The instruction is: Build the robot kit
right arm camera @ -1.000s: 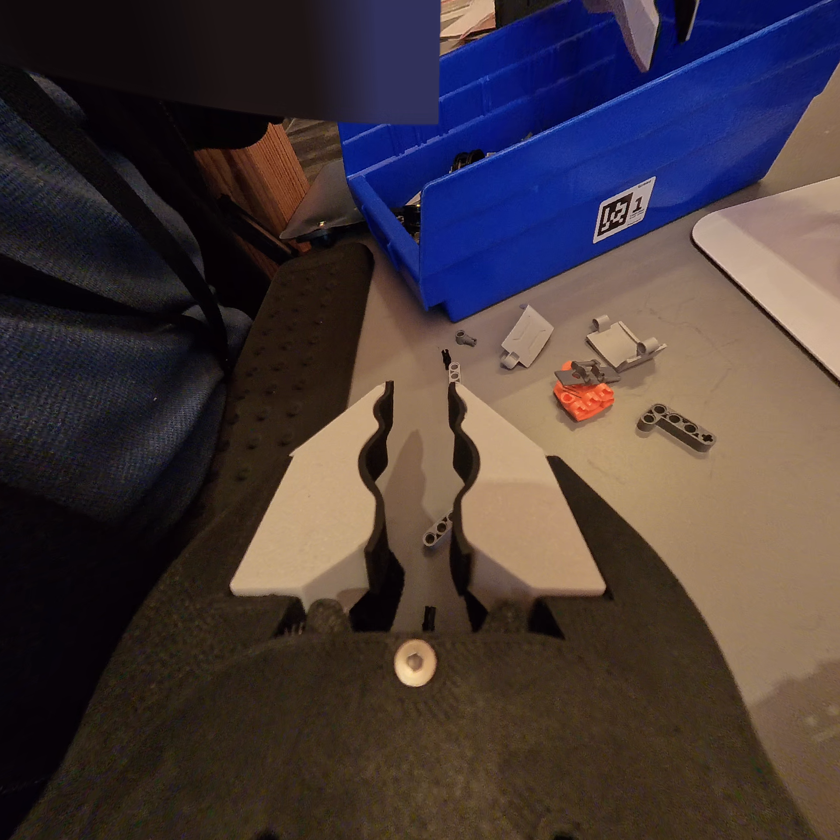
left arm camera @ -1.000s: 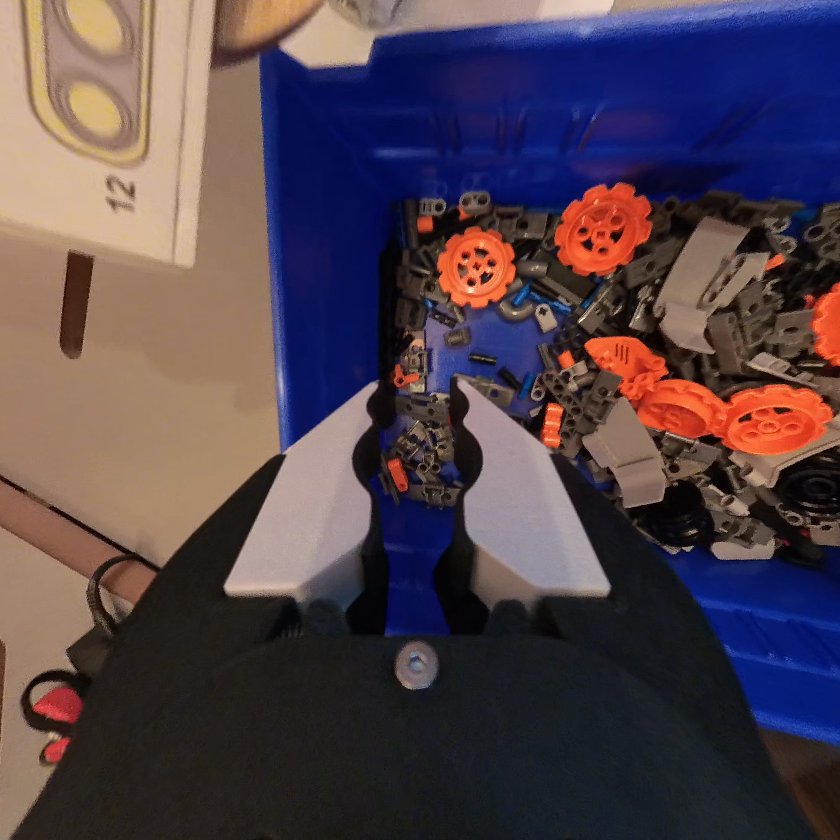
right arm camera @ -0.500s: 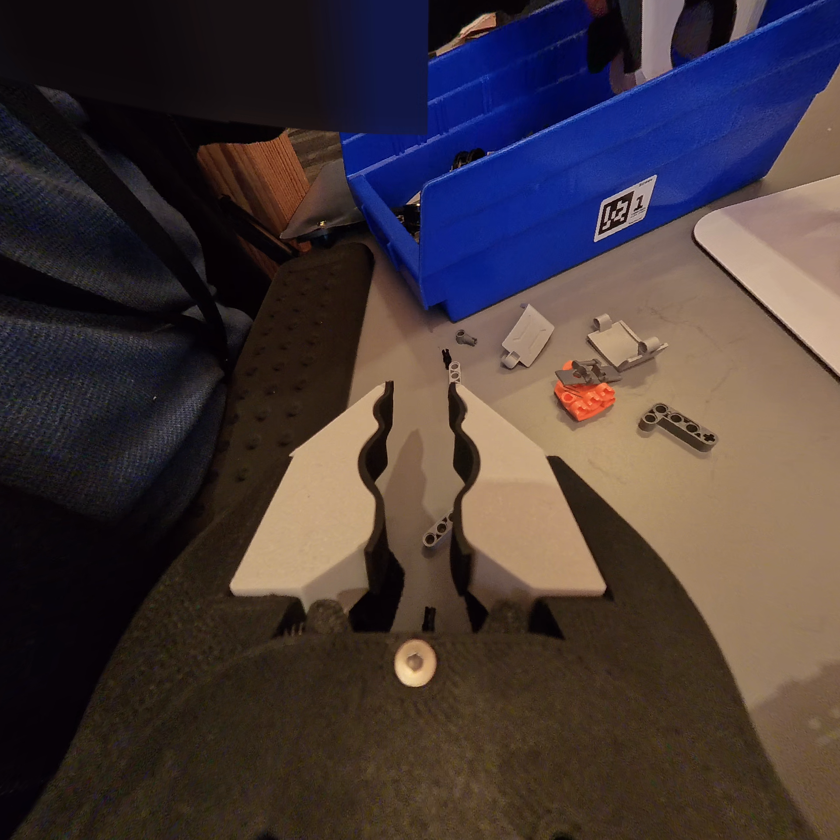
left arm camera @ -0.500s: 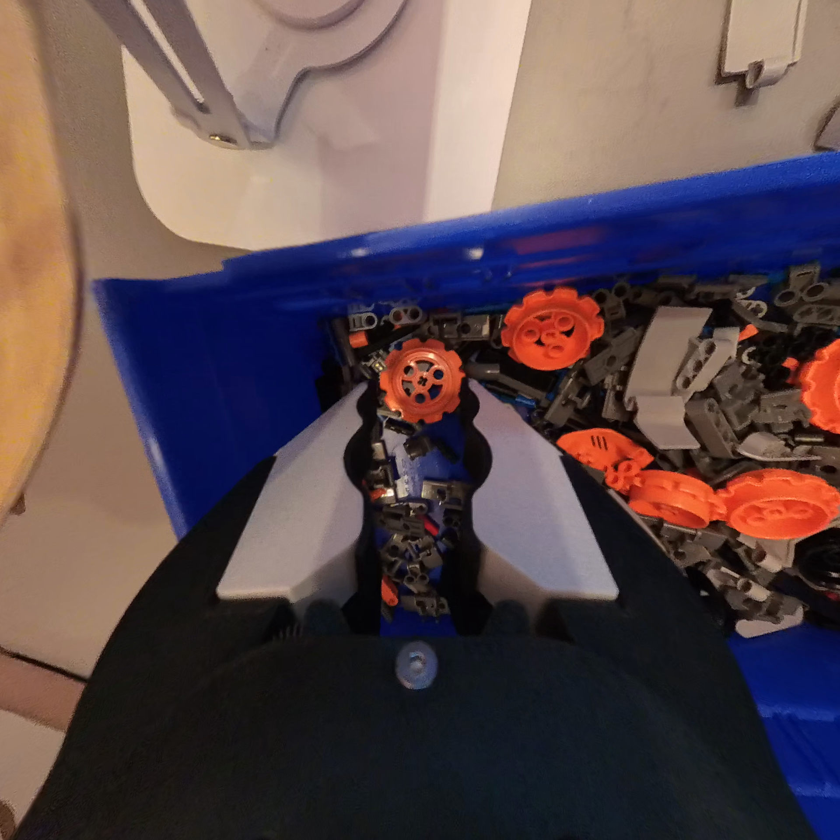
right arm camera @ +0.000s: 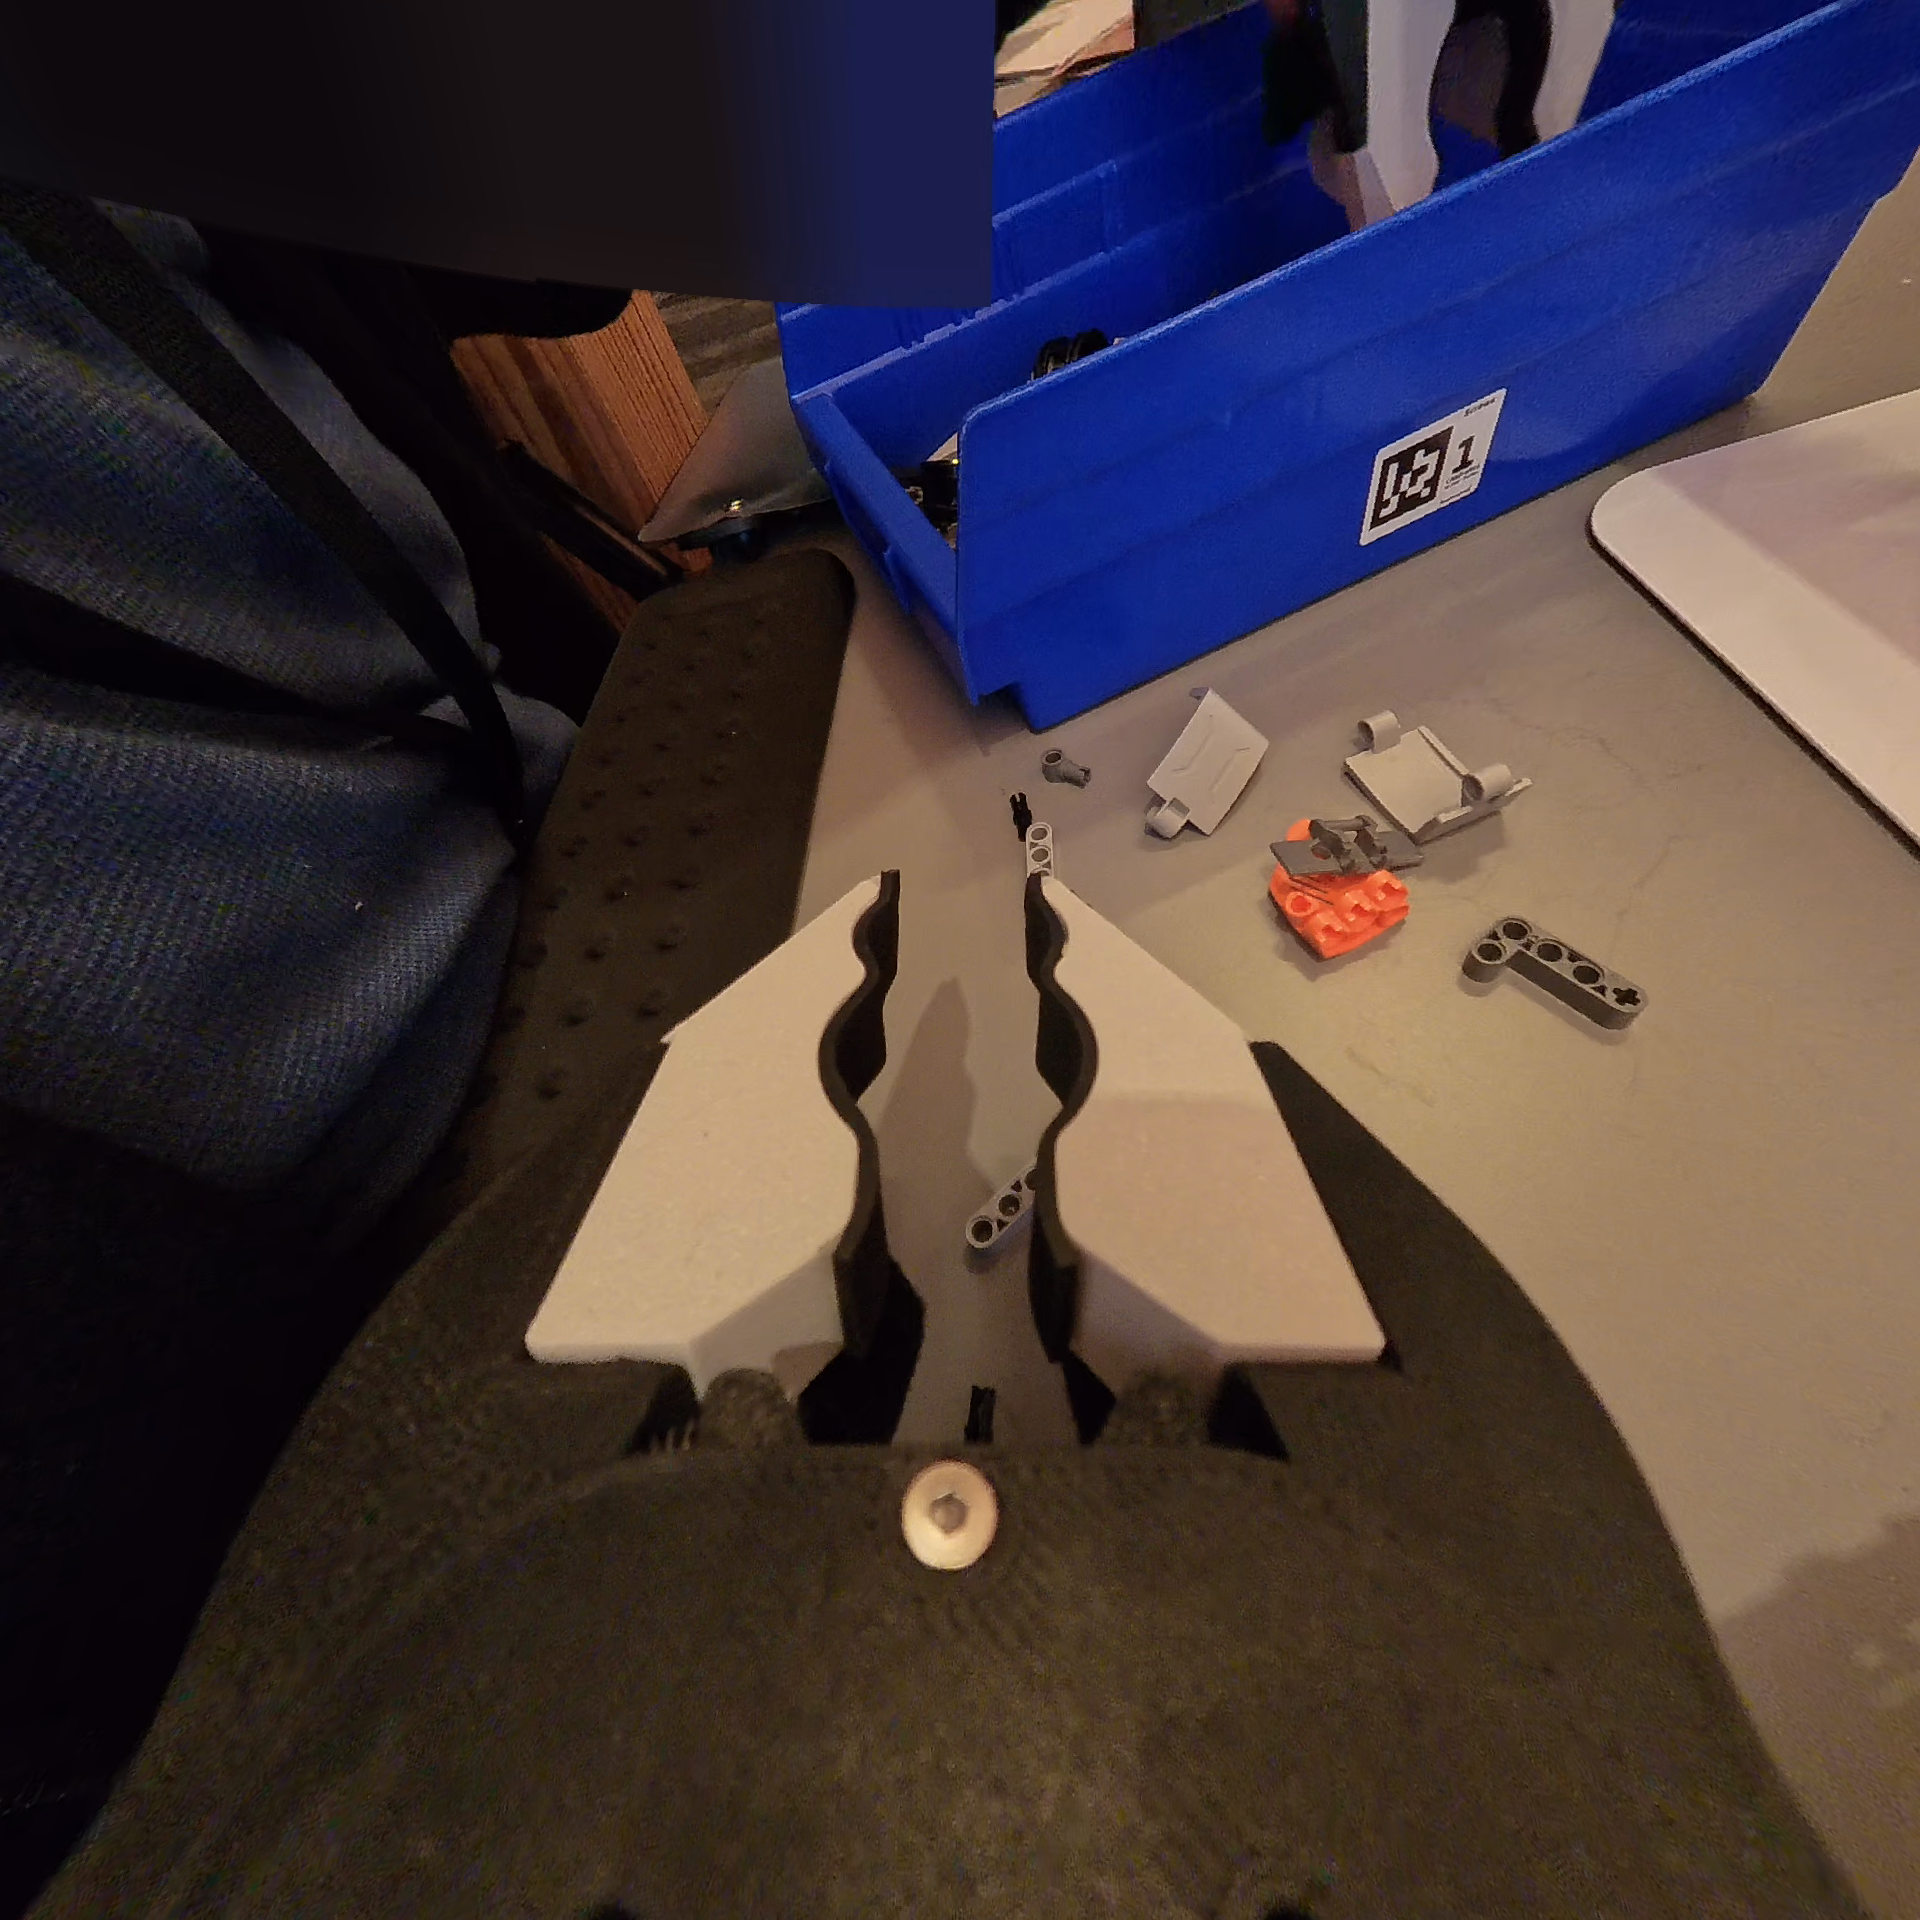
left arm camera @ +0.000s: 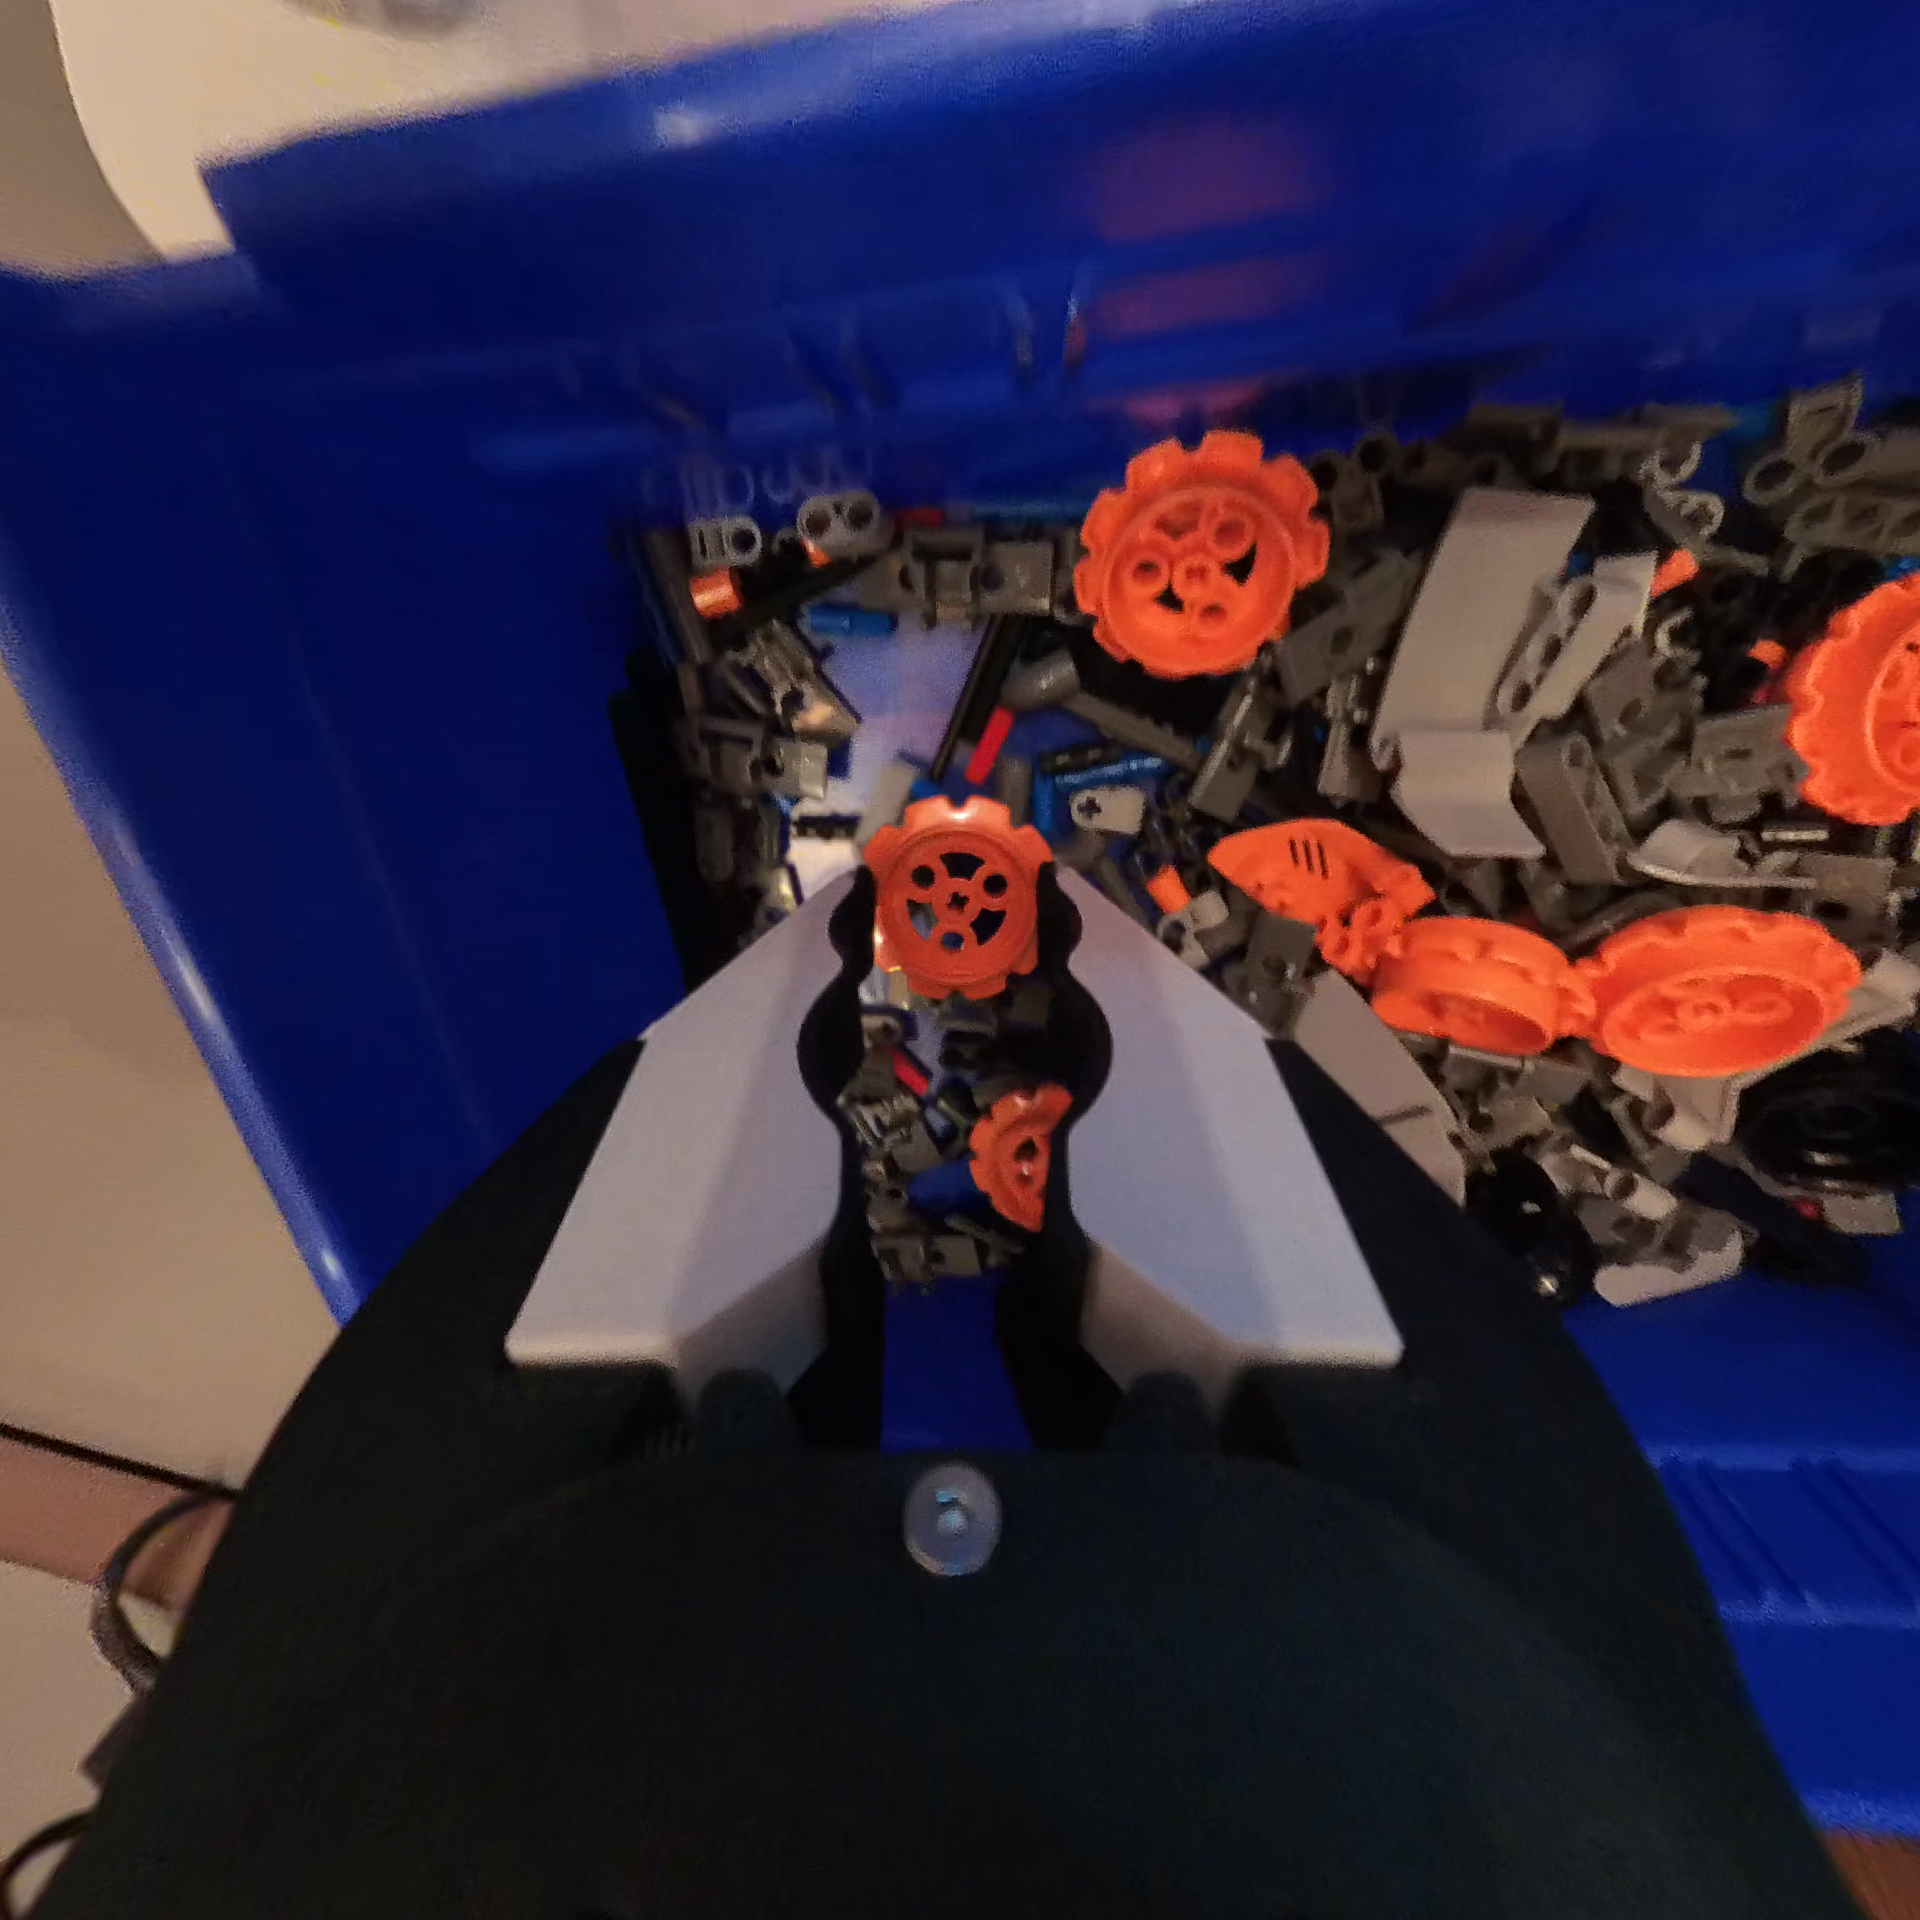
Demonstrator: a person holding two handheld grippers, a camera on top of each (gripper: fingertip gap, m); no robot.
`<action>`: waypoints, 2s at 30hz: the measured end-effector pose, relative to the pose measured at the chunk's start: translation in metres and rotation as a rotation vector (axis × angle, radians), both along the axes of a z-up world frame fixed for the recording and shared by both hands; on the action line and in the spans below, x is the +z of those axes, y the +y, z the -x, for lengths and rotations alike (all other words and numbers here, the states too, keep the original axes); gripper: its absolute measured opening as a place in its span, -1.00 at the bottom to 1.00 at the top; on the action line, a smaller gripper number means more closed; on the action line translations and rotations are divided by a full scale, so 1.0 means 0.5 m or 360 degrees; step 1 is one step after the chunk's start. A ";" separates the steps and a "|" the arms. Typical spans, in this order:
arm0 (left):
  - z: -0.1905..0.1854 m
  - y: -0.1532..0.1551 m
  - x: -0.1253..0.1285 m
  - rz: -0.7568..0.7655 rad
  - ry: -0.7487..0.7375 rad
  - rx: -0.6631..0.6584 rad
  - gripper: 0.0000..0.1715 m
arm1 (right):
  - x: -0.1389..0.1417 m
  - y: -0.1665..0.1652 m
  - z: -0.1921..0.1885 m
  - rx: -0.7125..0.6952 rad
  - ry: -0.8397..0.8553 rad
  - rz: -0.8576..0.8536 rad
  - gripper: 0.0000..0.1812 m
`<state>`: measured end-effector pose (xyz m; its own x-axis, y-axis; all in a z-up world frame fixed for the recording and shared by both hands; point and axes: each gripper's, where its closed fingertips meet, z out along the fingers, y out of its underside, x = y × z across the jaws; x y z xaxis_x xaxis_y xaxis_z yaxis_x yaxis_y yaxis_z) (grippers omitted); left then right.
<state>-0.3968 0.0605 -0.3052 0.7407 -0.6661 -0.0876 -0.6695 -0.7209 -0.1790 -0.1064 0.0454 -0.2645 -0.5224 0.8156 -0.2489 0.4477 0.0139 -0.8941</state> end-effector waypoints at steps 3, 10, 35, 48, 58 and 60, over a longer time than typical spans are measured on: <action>0.023 -0.033 0.004 0.0061 0.0059 0.0037 -0.66 | 0.000 -0.001 0.000 0.0001 -0.0001 -0.0003 -0.76; 0.034 -0.001 0.024 -0.0073 0.0044 0.0108 -0.51 | -0.003 -0.001 0.001 0.0000 -0.0008 -0.0006 -0.76; 0.034 -0.001 -0.035 -0.0002 0.0170 0.0026 -0.80 | -0.003 0.001 0.000 -0.0001 -0.0008 0.0002 -0.76; 0.019 -0.011 -0.005 -0.0044 0.0096 -0.0013 -0.58 | -0.002 0.003 0.001 -0.0009 -0.0004 -0.0001 -0.76; -0.124 0.008 -0.006 -0.0032 -0.0200 -0.0160 -0.47 | -0.007 0.004 0.002 -0.0013 -0.0018 0.0003 -0.76; -0.138 0.007 -0.022 0.0025 -0.0213 -0.0168 -0.42 | -0.007 0.004 0.002 -0.0012 -0.0020 0.0004 -0.76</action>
